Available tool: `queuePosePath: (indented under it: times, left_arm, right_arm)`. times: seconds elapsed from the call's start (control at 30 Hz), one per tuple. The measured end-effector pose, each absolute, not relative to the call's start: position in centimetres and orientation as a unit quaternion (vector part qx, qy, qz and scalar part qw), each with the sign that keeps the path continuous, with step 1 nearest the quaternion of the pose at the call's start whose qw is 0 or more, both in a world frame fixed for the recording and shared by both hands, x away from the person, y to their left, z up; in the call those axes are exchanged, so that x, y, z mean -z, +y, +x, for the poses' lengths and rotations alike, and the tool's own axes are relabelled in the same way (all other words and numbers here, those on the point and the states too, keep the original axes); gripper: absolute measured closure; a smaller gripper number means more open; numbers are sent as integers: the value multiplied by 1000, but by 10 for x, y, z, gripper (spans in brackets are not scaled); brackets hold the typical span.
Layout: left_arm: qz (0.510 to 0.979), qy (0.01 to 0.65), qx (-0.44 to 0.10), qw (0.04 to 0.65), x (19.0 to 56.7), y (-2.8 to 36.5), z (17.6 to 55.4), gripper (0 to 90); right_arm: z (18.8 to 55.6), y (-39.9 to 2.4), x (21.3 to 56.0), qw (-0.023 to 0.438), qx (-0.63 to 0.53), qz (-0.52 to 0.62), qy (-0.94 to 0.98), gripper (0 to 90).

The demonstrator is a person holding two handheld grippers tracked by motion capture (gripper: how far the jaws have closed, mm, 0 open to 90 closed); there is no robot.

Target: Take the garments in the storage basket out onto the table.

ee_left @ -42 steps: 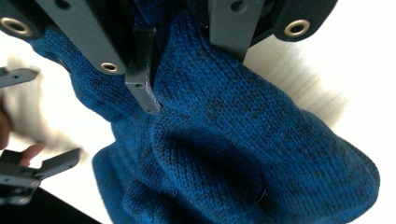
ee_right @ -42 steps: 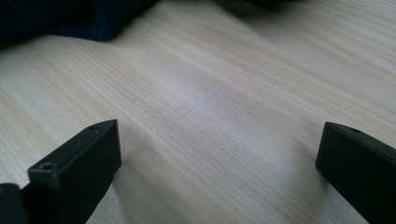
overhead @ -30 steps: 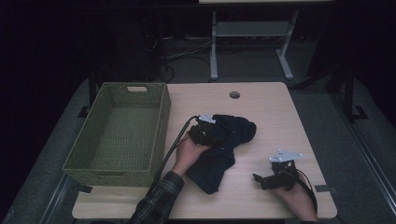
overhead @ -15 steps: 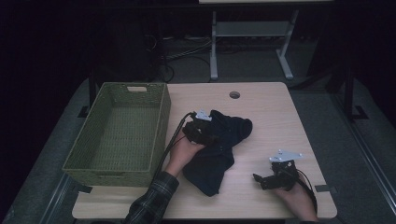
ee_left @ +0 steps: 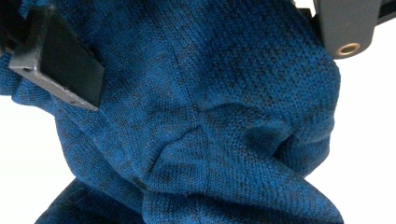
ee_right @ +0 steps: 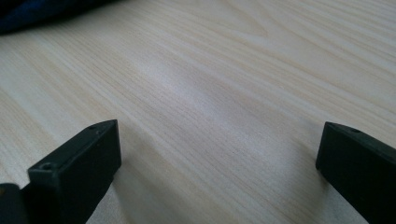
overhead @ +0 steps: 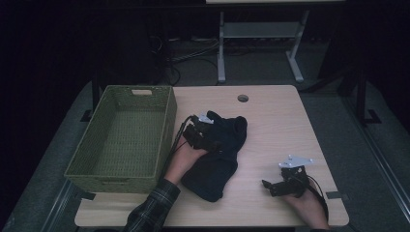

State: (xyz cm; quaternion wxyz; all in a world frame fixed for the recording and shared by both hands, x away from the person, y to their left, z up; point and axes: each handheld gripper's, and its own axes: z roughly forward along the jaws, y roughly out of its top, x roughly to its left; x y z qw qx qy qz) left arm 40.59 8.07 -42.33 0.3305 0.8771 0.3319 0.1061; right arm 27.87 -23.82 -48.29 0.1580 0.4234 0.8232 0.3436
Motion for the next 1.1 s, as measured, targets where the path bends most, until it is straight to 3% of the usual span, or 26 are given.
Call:
queuePosePath:
  times: [0.53, 0.93, 1.1]
  left_arm:
    - [865, 392, -104, 296, 463, 92, 408, 128]
    - [858, 395, -157, 290, 451, 96, 399, 128]
    - [855, 390, -166, 299, 440, 98, 393, 128]
  right_arm:
    - [279, -238, 483, 158, -344, 424, 823, 0]
    - [279, -237, 482, 162, -341, 424, 823, 0]
    - [282, -234, 479, 157, -334, 423, 827, 50]
